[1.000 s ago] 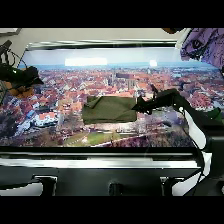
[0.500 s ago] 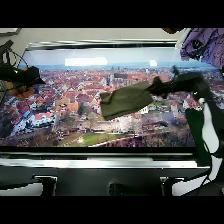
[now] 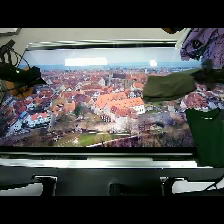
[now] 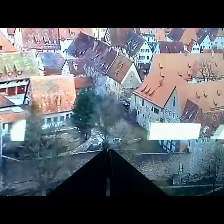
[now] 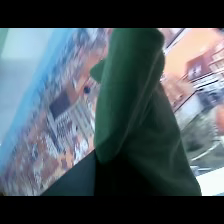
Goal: Fold the clothes and pants, and hang the long-sleeved shirts on hangers.
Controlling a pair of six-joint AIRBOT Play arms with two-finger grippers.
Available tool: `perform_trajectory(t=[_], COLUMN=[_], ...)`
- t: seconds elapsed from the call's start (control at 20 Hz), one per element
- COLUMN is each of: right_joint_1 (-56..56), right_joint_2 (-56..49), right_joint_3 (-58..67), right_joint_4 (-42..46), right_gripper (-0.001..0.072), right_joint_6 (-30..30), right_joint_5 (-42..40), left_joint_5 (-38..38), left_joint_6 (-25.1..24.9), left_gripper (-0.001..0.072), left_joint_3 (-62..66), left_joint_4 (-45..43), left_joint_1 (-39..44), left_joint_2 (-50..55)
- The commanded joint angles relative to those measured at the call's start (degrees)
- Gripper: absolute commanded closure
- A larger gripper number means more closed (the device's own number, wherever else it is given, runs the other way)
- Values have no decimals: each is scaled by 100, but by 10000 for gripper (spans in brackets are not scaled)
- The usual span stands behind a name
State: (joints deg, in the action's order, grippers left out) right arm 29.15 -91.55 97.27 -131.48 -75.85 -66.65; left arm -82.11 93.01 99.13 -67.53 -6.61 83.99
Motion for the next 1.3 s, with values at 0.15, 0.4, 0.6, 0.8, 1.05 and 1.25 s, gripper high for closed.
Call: perform_trajectory(t=[0.15,0.4,0.6,0.8,1.05,1.25], right_joint_1=[859,925,925,925,922,922], right_joint_2=[636,1204,1528,1755,1768,1843], right_joint_3=[37,37,37,37,-155,-1290], right_joint_4=[1128,2688,3394,4146,4826,5427], right_gripper=[688,687,687,687,686,685], right_joint_6=[1493,2415,2730,2896,2549,2210], right_joint_5=[-48,-522,-922,-1309,-1873,-2109], left_joint_5=[-138,-258,-256,-256,-256,-256], left_joint_6=[2,2,136,133,133,131], left_gripper=[689,689,689,689,689,689], left_joint_3=[0,0,0,0,0,0], left_joint_4=[2,20,22,20,20,20], left_joint_1=[4,17,116,260,356,358], left_joint_2=[0,0,2,2,2,2])
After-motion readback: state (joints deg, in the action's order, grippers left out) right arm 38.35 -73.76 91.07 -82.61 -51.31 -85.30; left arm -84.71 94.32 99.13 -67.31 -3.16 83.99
